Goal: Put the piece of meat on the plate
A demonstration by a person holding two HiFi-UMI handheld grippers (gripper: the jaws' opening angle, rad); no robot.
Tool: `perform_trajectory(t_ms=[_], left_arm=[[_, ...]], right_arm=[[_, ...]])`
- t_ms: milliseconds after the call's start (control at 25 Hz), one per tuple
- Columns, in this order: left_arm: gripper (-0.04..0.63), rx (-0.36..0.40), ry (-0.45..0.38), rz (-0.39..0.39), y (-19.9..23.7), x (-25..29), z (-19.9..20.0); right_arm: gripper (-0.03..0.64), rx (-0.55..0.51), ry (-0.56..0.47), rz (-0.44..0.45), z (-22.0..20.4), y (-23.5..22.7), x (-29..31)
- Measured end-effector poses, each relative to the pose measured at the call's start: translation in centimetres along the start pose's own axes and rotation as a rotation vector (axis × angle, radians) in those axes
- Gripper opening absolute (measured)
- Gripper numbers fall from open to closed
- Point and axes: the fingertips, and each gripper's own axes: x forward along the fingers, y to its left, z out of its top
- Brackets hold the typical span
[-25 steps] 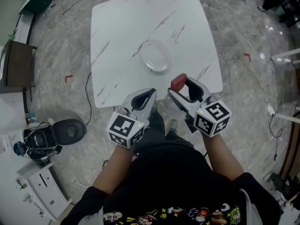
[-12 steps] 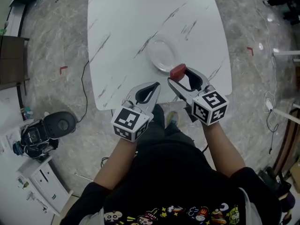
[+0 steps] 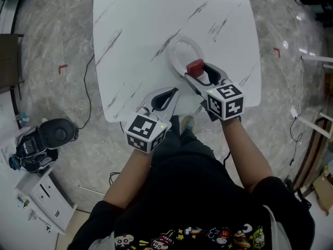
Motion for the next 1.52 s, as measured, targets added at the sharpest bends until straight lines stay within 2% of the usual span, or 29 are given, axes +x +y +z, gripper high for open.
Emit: perform_trajectory(t_ms=[360, 760, 1000, 1520], left_arm=[[0.0, -0.059, -0.006, 0.01, 2.8, -0.5, -0.8], [0.0, -0.054, -0.009, -0.002, 3.8, -1.0, -0.9], [0.0, -0.053, -0.017, -0.018, 3.8, -1.1, -1.0], [0.0, -0.053, -0.018, -0.006, 4.1, -1.7, -0.7]], right_arm=[[0.322, -0.029, 0.136, -0.074, -0.8, -1.6, 4.3], [0.322, -0.106, 0.218, -0.142, -0.5, -2.3, 6.0], [0.316, -0.139, 0.322, -0.177, -1.2, -2.2, 6.5], [0.316, -0.143, 0.317, -0.2, -0.9, -2.4, 6.8]])
